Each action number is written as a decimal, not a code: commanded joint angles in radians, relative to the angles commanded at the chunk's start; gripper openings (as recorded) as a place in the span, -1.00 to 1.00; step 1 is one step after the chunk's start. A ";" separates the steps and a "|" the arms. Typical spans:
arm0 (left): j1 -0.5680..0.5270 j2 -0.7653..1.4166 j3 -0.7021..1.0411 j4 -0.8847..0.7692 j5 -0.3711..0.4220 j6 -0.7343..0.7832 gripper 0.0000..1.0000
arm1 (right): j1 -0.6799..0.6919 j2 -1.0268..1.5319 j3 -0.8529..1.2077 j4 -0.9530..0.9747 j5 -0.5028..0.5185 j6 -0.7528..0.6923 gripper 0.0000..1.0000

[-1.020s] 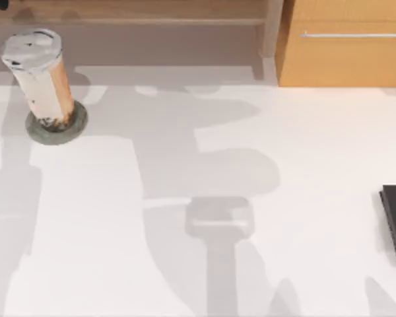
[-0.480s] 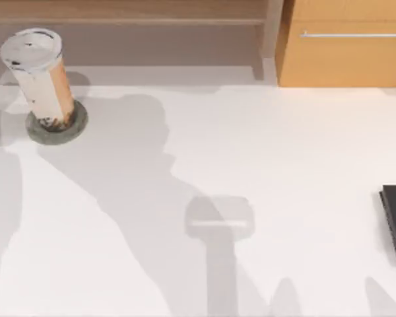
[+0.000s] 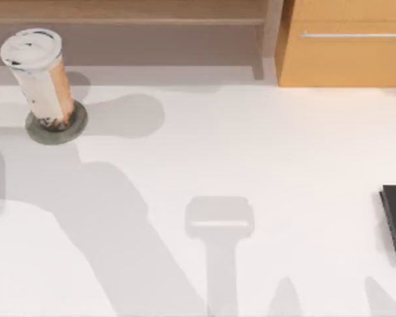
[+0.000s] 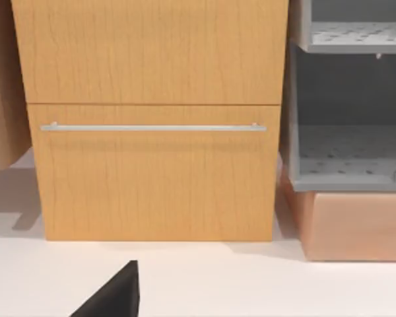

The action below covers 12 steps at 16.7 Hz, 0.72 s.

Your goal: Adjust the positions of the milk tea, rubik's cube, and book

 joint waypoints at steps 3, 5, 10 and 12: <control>0.009 0.019 0.010 -0.042 -0.004 -0.002 1.00 | 0.000 0.000 0.000 0.000 0.000 0.000 1.00; 0.009 0.019 0.010 -0.042 -0.004 -0.002 1.00 | 0.000 0.000 0.000 0.000 0.000 0.000 1.00; 0.007 0.026 -0.028 -0.002 -0.004 -0.004 1.00 | 0.000 0.000 0.000 0.000 0.000 0.000 1.00; 0.008 0.037 -0.077 0.063 -0.003 -0.002 1.00 | 0.000 0.000 0.000 0.000 0.000 0.000 1.00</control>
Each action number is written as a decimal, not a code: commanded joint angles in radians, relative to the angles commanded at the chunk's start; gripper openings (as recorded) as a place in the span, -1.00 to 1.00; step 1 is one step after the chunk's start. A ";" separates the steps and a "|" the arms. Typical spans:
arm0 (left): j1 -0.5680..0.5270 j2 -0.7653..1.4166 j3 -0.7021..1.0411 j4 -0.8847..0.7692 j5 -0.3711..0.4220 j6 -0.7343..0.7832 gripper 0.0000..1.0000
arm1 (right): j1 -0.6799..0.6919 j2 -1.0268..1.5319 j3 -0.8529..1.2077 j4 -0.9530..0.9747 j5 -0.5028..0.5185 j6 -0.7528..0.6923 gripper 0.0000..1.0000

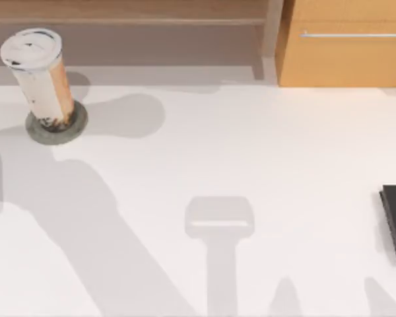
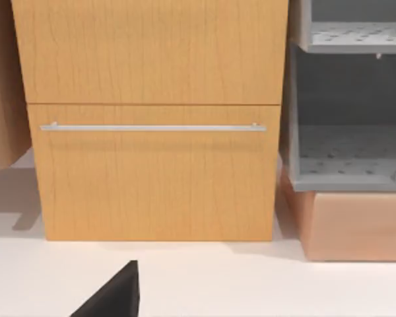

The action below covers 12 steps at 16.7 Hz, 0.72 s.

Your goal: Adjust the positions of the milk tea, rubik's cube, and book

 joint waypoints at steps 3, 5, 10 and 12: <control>0.002 0.020 -0.073 0.095 0.000 0.002 1.00 | 0.000 0.000 0.000 0.000 0.000 0.000 1.00; 0.002 0.024 -0.087 0.110 0.000 0.003 1.00 | 0.000 0.000 0.000 0.000 0.000 0.000 1.00; 0.002 0.024 -0.087 0.110 0.000 0.003 0.70 | 0.000 0.000 0.000 0.000 0.000 0.000 1.00; 0.002 0.024 -0.087 0.110 0.000 0.003 0.40 | 0.000 0.000 0.000 0.000 0.000 0.000 1.00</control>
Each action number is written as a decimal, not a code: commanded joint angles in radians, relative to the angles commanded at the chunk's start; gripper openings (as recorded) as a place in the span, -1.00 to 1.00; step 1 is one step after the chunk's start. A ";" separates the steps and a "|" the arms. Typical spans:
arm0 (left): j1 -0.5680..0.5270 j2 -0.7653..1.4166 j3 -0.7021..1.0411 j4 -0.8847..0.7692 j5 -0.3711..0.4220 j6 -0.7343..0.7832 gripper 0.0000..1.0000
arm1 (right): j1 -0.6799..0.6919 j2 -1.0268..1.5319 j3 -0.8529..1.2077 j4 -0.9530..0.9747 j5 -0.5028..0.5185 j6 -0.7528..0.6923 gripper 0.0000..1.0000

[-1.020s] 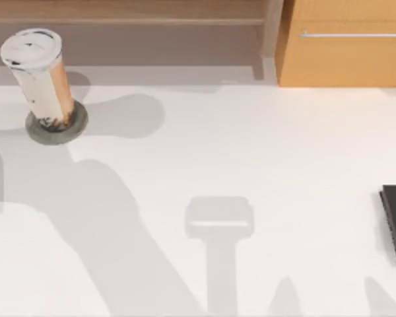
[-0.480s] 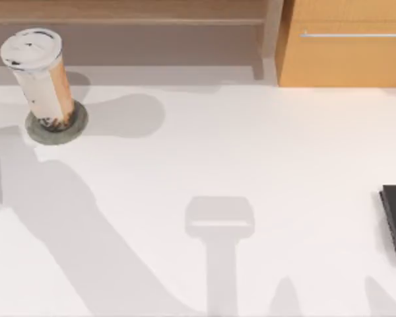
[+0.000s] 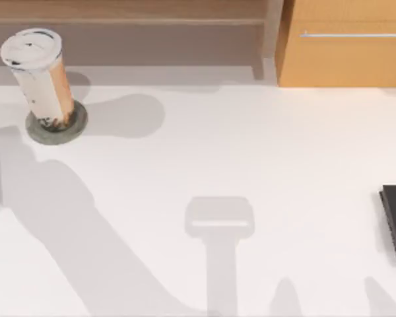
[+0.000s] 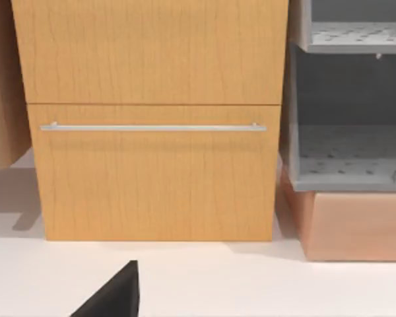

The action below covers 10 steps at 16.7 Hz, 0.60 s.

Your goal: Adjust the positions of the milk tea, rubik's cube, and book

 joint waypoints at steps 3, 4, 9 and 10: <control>0.000 0.000 0.000 0.000 0.000 0.000 -0.06 | 0.000 0.000 0.000 0.000 0.000 0.000 1.00; 0.000 0.000 0.000 0.000 0.000 0.000 -0.21 | 0.000 0.000 0.000 0.000 0.000 0.000 1.00; 0.000 0.000 0.000 0.000 0.000 0.000 -0.96 | 0.000 0.000 0.000 0.000 0.000 0.000 1.00; 0.000 0.000 0.000 0.000 0.000 0.000 -1.00 | 0.000 0.000 0.000 0.000 0.000 0.000 1.00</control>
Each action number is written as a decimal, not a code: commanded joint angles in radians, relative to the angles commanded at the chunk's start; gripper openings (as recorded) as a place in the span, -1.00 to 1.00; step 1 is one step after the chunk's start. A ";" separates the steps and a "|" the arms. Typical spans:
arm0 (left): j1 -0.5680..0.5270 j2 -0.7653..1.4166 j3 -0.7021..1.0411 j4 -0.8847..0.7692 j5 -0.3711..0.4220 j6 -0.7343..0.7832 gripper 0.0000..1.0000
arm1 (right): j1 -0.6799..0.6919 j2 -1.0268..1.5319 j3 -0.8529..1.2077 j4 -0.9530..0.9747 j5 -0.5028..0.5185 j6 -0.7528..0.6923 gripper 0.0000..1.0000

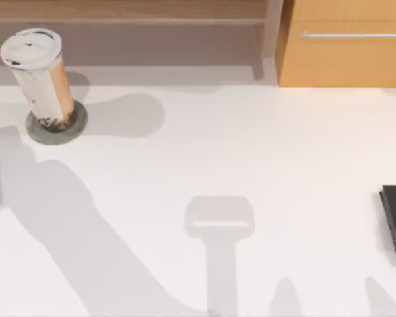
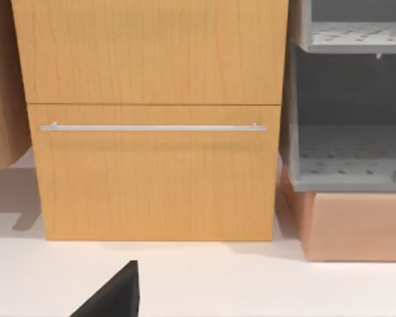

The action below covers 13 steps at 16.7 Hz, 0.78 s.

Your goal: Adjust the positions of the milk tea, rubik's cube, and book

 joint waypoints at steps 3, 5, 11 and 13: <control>0.000 0.000 0.000 0.000 0.000 0.000 -1.00 | 0.000 0.000 0.000 0.000 0.000 0.000 1.00; 0.000 0.000 0.000 0.000 0.000 0.000 -1.00 | 0.000 0.000 0.000 0.000 0.000 0.000 1.00; -0.002 -0.009 0.026 -0.032 0.000 0.000 -1.00 | 0.000 0.000 0.000 0.000 0.000 0.000 1.00; -0.003 -0.018 0.053 -0.073 0.000 0.001 -1.00 | 0.000 0.000 0.000 0.000 0.000 0.000 1.00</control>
